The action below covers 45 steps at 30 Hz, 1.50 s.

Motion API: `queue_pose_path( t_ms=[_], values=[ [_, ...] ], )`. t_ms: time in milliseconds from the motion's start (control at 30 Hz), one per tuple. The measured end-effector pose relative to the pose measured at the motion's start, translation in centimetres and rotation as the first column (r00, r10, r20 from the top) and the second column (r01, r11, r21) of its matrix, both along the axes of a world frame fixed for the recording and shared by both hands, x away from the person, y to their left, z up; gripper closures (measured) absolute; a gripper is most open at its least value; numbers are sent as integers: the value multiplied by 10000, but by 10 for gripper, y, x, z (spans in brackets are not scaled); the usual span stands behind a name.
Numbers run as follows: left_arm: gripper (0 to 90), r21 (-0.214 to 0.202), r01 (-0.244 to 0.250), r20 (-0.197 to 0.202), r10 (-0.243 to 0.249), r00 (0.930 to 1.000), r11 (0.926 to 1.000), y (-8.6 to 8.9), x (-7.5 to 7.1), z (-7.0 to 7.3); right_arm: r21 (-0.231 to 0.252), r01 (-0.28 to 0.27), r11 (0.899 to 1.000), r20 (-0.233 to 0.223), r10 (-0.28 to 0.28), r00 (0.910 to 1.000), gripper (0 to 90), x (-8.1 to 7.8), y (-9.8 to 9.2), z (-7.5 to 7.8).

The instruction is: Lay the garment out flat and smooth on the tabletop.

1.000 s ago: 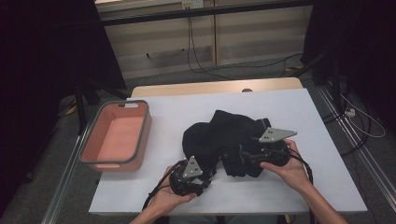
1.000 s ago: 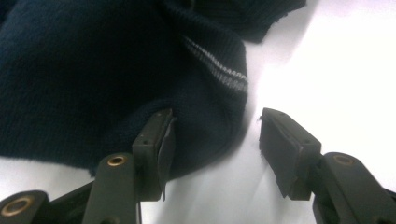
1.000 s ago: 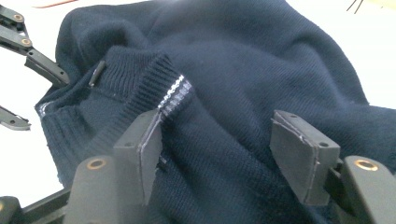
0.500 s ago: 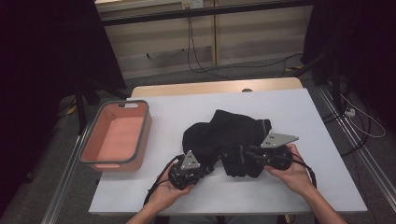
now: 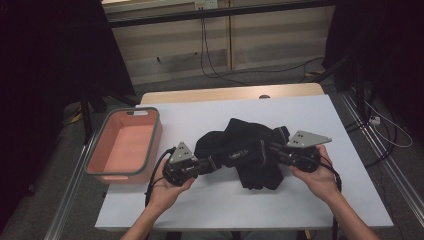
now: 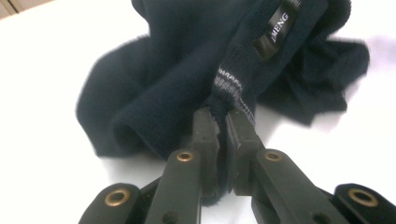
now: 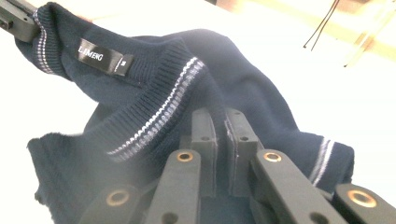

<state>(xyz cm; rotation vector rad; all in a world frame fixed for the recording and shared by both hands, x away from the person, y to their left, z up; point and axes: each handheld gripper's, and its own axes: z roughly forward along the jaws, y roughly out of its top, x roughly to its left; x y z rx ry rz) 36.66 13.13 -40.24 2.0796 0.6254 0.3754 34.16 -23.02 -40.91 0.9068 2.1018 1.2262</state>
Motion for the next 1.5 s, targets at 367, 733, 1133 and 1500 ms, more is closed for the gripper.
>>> queue_pose_path(
  t_ms=[367,733,1133,1500],
  values=[
    [842,-1273,-891,239,929,9954,9879,7,47,35,932,318,9951,552,-370,9978,846,35,0,35],
    [841,-1507,-1365,342,1432,9891,9791,1,84,51,1209,891,9887,712,-982,9926,848,75,4,57],
    [841,-1677,-1879,280,1952,9804,9678,-1,133,63,1222,1240,9847,605,-1321,9894,847,129,4,70],
    [838,-2001,-2175,302,2279,9732,9553,-2,154,77,1441,1686,9751,549,-1779,9825,847,165,6,85]
  ],
)
